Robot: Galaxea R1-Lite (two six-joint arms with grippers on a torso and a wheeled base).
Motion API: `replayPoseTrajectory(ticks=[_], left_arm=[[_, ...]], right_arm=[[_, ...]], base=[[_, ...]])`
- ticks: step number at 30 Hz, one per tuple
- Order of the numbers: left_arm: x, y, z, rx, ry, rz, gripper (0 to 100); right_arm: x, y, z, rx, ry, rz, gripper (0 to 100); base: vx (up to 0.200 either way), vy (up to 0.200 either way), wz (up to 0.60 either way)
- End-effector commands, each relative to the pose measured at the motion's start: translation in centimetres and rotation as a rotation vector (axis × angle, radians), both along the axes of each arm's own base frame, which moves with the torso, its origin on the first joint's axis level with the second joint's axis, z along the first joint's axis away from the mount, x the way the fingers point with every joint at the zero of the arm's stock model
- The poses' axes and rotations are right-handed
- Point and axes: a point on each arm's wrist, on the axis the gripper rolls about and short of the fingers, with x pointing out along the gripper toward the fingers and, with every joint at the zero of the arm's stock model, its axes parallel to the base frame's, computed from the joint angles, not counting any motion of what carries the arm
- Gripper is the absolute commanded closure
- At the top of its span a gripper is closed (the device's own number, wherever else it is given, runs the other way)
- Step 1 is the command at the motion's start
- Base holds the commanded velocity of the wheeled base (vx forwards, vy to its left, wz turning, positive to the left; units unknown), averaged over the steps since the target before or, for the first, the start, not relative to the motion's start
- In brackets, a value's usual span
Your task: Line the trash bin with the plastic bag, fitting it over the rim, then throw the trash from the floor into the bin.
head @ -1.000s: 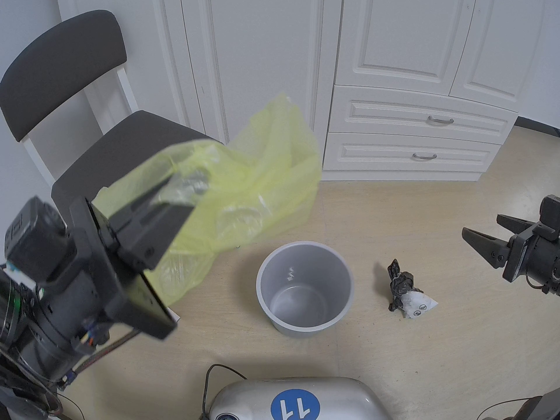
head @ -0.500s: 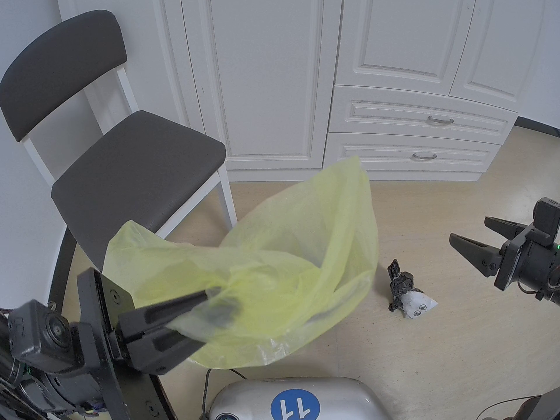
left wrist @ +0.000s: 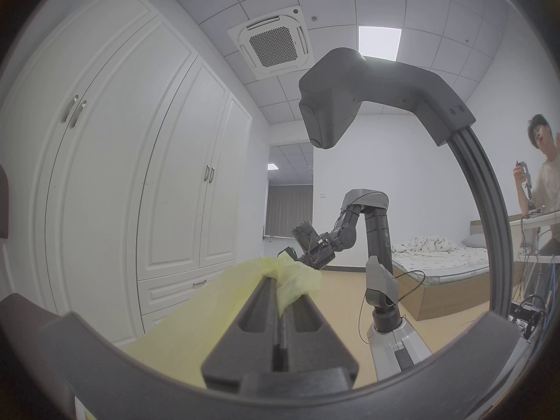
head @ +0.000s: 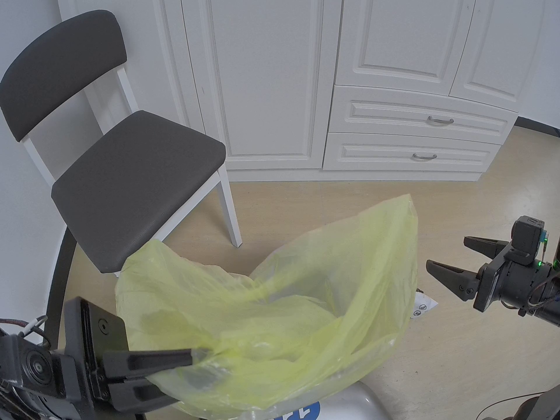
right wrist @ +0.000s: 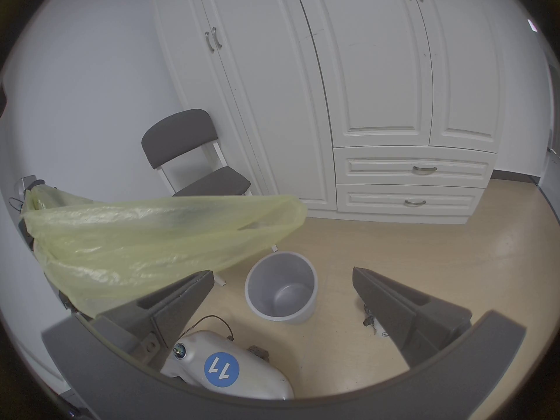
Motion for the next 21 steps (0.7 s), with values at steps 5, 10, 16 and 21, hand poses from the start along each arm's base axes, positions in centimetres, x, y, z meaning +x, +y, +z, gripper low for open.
replayPoseTrajectory(ticks=[5,10,16,21], left_arm=[[-0.4,0.4,-0.2,0.005,-0.01,-0.031,100],[-0.4,0.5,-0.1,0.002,-0.012,-0.029,100],[-0.5,0.6,0.8,-0.04,-0.033,-0.032,100],[-0.9,1.1,1.3,-0.075,-0.036,-0.054,100]], right_arm=[[0.3,0.2,0.0,0.02,-0.023,-0.003,0],[0.5,0.3,-0.5,0.009,0.0,0.0,0],[0.9,0.6,-1.4,-0.014,0.036,0.001,0],[1.4,0.6,-1.5,0.0,0.054,-0.01,0]], base=[[0.0,0.0,0.0],[0.0,0.0,0.0],[0.0,0.0,0.0],[0.0,0.0,0.0]])
